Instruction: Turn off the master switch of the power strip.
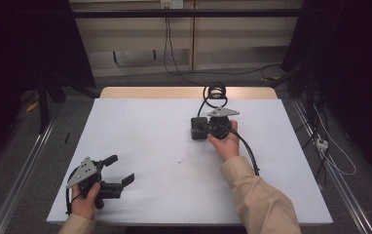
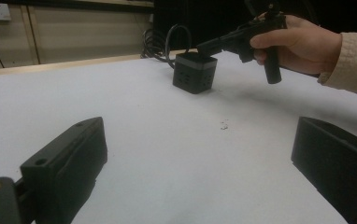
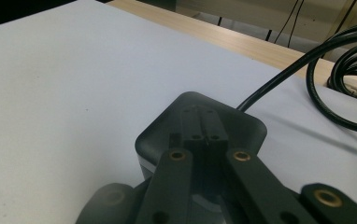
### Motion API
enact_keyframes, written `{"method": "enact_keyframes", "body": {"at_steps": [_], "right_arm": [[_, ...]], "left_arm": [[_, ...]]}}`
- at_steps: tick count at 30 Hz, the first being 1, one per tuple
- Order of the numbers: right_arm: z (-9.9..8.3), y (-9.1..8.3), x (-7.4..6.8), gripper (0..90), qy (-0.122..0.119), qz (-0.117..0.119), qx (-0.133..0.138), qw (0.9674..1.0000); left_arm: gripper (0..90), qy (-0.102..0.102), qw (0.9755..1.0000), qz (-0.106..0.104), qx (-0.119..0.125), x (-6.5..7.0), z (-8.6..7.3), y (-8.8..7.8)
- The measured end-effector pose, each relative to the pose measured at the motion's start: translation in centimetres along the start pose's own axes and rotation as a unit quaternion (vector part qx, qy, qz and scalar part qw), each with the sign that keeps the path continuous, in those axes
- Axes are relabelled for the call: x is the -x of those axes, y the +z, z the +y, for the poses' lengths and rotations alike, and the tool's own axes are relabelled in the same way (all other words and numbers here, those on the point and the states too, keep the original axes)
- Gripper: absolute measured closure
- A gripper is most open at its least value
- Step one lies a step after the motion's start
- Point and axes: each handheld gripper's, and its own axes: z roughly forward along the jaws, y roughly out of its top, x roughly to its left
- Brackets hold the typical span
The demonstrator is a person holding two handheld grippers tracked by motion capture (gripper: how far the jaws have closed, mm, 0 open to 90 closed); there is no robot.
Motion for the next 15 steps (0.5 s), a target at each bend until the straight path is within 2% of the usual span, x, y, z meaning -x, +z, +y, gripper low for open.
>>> {"method": "enact_keyframes", "body": {"at_steps": [2, 5, 15], "right_arm": [[0.04, 0.03, -0.16, 90.0, -0.008, -0.004, 0.0, 1.0], [-0.04, -0.01, -0.01, 90.0, 0.002, 0.001, 0.001, 1.0], [-0.04, -0.01, -0.06, 90.0, 0.001, -0.002, 0.002, 1.0]], "left_arm": [[3.3, -0.002, 1.0, 0.0, 0.001, 0.03, 0.0, -0.03], [3.4, -0.002, 1.0, 0.0, 0.001, 0.03, 0.01, -0.06], [3.4, -0.002, 1.0, 0.001, 0.002, 0.02, 0.01, -0.1]]}}
